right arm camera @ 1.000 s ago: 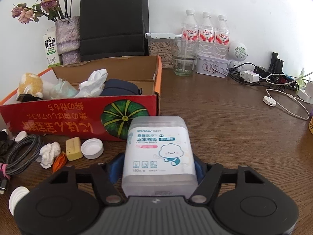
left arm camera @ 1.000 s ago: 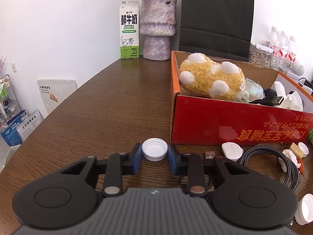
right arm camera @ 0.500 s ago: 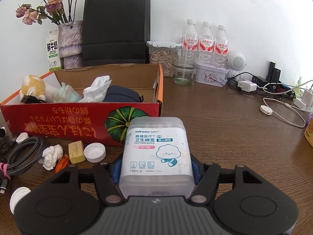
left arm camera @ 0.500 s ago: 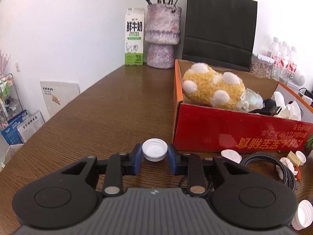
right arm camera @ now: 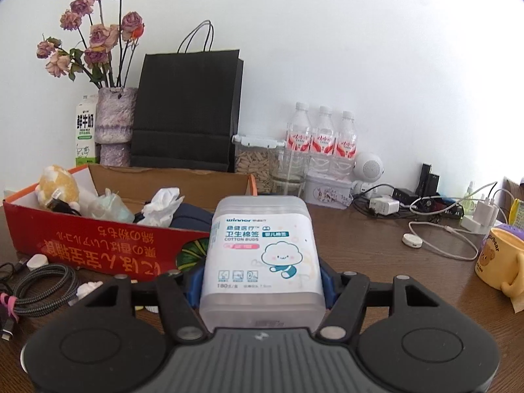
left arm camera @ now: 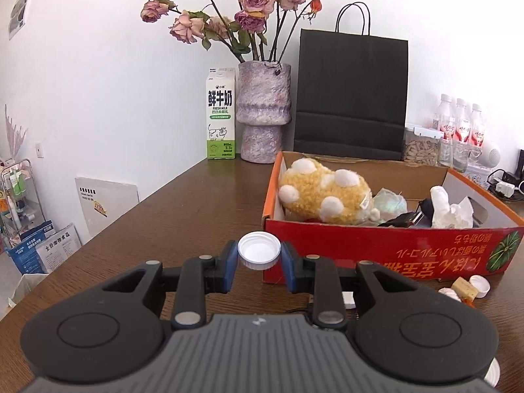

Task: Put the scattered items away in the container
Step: 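Lower the container into the box with the right tool while the left tool drops the cap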

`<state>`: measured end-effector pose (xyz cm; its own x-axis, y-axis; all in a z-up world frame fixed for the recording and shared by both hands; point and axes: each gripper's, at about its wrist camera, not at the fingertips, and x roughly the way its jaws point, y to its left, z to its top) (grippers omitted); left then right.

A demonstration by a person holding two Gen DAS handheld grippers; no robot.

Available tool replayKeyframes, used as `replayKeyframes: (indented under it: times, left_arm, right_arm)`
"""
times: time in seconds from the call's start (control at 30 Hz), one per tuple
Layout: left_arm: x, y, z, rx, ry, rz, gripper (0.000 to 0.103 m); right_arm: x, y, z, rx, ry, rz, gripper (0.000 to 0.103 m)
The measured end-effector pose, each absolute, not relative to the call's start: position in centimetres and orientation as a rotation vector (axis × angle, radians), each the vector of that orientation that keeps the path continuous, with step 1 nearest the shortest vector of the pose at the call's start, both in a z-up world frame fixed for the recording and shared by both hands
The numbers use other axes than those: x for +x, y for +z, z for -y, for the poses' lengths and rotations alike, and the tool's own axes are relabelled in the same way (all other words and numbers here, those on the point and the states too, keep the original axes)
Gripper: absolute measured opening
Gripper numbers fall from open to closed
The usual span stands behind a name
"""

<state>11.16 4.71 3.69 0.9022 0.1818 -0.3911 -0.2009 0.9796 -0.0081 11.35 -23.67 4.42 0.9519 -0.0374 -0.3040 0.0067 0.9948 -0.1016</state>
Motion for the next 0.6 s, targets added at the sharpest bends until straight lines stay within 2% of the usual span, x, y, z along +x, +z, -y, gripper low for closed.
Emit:
replayKeyframes:
  times: [0.4,0.6]
  left_arm:
    - [14.3,8.6,-0.5,-0.043,0.086,-0.285,0.029]
    - [17.8,8.5,1.3,-0.059,0.067,-0.269,0.029]
  right_arm:
    - [14.8,8.3,18.8,-0.042,0.125,-0.231,0.063]
    - [18.0,9.1,16.7,-0.022,0.141,-0.21,0.063]
